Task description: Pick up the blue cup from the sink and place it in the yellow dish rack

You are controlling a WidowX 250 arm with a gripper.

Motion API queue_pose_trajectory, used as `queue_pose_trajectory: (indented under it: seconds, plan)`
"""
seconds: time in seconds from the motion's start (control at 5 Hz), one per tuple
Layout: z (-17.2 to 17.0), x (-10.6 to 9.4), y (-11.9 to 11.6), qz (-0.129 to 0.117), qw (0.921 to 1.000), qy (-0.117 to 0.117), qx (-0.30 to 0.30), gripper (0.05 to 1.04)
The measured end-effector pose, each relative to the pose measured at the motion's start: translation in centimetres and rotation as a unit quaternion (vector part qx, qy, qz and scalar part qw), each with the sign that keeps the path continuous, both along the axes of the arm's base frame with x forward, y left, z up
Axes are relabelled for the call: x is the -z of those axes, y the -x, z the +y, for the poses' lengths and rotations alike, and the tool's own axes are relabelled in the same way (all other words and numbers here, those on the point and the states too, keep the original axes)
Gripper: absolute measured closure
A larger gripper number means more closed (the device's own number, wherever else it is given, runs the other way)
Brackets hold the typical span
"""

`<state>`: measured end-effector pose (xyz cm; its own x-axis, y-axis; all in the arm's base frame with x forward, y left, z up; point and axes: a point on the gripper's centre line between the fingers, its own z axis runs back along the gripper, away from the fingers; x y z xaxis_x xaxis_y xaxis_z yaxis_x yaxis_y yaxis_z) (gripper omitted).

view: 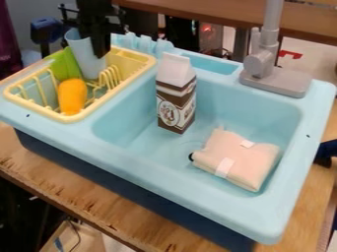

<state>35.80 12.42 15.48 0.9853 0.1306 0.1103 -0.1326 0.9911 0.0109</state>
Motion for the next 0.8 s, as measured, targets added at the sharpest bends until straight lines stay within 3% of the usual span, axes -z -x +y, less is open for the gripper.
queue_pose_trajectory:
  seconds: [0.2, 0.4, 0.8]
  plan:
    - [-0.2, 0.0, -0.1, -0.002, 1.0, 0.003, -0.002, 0.95]
    - [-0.5, 0.3, -0.2, 0.005, 0.9998, 0.015, -0.011, 0.745]
    - [-1.5, -2.0, -0.5, -0.003, 0.9987, 0.02, -0.046, 0.164]
